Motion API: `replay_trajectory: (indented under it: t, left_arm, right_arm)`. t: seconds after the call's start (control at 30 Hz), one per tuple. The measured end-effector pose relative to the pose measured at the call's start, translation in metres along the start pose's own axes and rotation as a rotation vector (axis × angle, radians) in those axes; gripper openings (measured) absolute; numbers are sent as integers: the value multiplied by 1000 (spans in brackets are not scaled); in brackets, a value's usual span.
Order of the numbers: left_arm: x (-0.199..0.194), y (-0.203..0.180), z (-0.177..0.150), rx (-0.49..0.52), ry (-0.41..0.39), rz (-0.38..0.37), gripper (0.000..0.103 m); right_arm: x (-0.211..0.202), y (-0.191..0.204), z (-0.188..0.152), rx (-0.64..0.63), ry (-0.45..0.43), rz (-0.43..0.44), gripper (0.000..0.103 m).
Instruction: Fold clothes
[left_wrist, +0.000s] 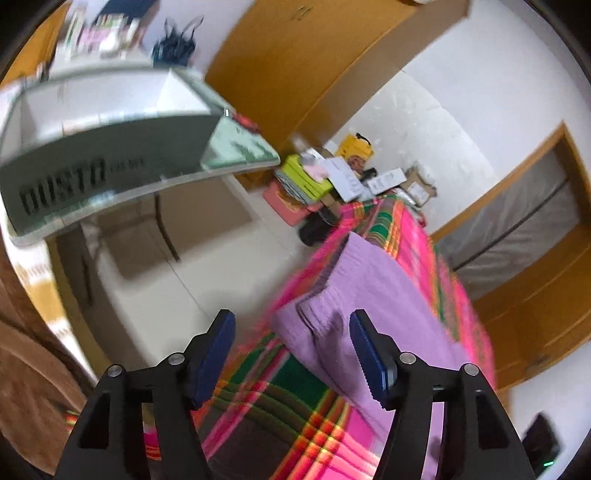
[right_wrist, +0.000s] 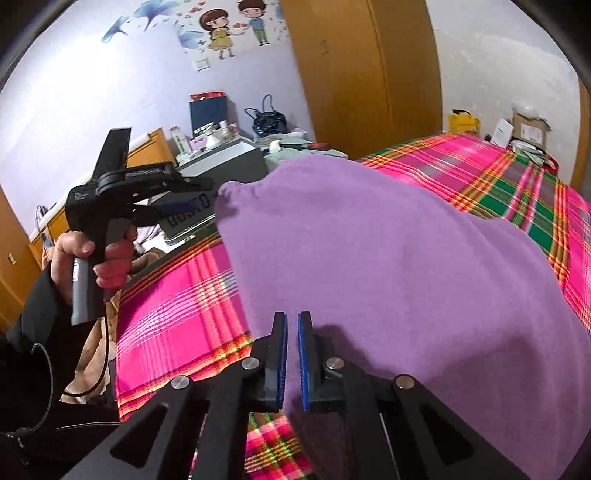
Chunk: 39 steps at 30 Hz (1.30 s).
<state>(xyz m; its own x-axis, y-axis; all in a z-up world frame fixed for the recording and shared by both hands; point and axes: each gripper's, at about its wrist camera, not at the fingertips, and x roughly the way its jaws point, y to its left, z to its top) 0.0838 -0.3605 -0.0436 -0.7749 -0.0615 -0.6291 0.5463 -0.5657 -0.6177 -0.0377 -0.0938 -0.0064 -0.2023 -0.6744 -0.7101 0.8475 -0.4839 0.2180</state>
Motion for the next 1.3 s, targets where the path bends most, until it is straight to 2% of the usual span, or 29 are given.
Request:
replay_trajectory:
  t: [0.1, 0.33, 0.47, 0.6, 0.83, 0.93, 1.07, 1.1, 1.13, 1.2, 1.3]
  left_arm:
    - [12, 6, -2, -55, 60, -60, 67]
    - [41, 6, -4, -77, 134, -94, 67]
    - [47, 8, -2, -111, 137, -129, 67]
    - [46, 3, 0, -82, 114, -123, 65]
    - [33, -1, 4, -38, 58, -106, 32]
    - [26, -2, 5, -35, 36, -117, 27]
    - [27, -2, 6, -35, 30, -123, 27]
    - [32, 4, 7, -70, 51, -131, 28]
    - [37, 9, 8, -106, 74, -139, 35]
    - [46, 23, 8, -193, 116, -169, 41]
    - [50, 29, 6, -237, 134, -175, 53]
  right_arm:
    - [-1, -2, -1, 3, 5, 0, 6]
    - [-1, 1, -3, -12, 25, 0, 6]
    - [-1, 1, -3, -7, 24, -6, 6]
    - [-2, -2, -2, 4, 21, -14, 6]
    - [-3, -8, 0, 36, 18, -30, 6]
    - [-4, -10, 1, 50, 19, -41, 6]
    - [-6, -13, 3, 65, 16, -44, 6]
    - [-6, -13, 3, 67, 15, -45, 6]
    - [-6, -14, 4, 68, 15, -45, 6]
    - [-6, -15, 4, 72, 15, -47, 6]
    - [-6, -14, 3, 73, 18, -47, 6]
